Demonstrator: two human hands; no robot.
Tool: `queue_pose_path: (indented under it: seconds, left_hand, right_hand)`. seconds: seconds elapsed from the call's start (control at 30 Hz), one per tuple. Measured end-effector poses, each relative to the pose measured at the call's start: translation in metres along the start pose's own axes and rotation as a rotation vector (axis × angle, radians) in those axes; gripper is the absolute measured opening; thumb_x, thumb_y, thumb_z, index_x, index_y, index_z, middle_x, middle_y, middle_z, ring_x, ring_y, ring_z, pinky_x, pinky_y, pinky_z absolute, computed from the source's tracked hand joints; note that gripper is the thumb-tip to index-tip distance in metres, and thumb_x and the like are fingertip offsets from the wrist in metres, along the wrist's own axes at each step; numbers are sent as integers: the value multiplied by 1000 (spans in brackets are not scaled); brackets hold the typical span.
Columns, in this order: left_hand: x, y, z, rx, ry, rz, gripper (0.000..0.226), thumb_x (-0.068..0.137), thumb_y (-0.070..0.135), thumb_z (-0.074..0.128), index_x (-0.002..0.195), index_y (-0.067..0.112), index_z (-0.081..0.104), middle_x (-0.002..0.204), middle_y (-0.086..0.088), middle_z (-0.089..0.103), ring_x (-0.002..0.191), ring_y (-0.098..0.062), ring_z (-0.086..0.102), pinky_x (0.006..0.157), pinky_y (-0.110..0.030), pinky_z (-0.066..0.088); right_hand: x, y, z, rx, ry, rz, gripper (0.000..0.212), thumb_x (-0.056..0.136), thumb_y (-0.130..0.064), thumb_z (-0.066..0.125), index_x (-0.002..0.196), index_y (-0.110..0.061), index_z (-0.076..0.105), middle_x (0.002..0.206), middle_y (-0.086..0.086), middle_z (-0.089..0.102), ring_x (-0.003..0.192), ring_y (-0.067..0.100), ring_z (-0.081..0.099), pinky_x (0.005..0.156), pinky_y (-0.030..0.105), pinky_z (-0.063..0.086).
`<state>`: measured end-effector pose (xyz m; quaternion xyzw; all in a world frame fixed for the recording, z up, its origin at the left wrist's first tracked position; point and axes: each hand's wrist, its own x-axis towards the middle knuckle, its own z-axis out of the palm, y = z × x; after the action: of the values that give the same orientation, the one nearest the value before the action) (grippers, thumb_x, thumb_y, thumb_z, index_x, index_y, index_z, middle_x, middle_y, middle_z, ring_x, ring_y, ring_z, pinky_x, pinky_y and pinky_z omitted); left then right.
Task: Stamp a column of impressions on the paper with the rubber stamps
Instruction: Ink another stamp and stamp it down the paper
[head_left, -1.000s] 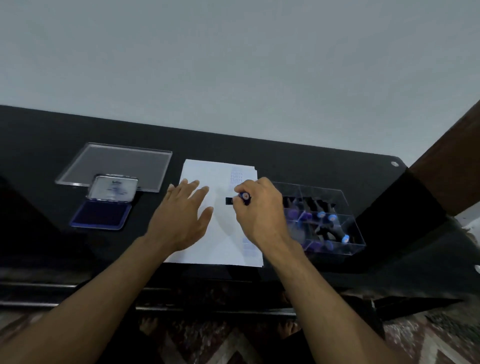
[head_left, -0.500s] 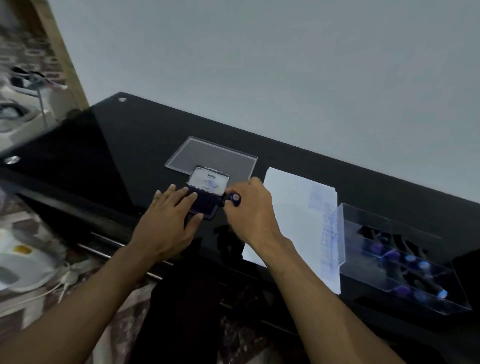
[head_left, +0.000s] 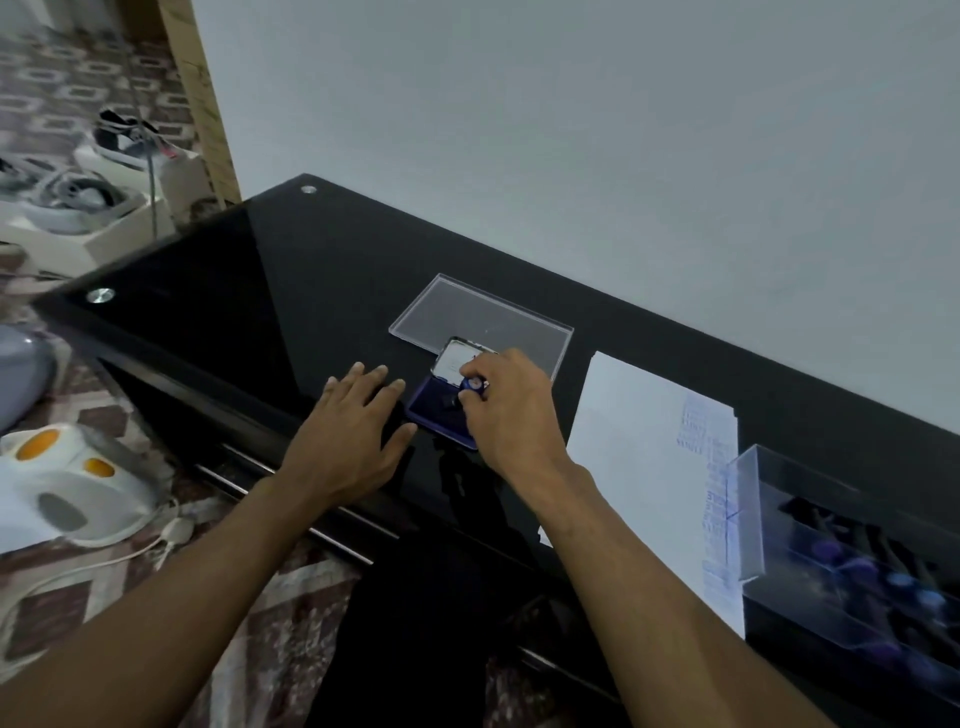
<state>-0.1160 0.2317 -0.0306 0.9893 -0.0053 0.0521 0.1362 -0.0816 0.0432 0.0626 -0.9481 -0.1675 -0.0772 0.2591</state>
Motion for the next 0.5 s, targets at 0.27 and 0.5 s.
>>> queue_pose_path:
  seconds: [0.27, 0.5]
  left_hand:
    - [8, -2, 12, 11, 13, 18, 81, 92, 67, 13, 154, 21, 37, 165, -5, 26, 155, -27, 9, 125, -55, 7]
    - [11, -4, 20, 34, 38, 9, 74, 95, 64, 18, 152, 23, 40, 163, -4, 30, 154, -25, 15, 125, -51, 10]
  right_hand:
    - [15, 6, 9, -20, -65, 35, 24, 93, -18, 65, 117, -18, 68, 117, -1, 64, 102, 12, 58, 79, 14, 39]
    - [23, 8, 14, -99, -172, 9, 22, 94, -20, 64, 113, -14, 70, 118, 5, 64, 100, 17, 62, 82, 21, 47]
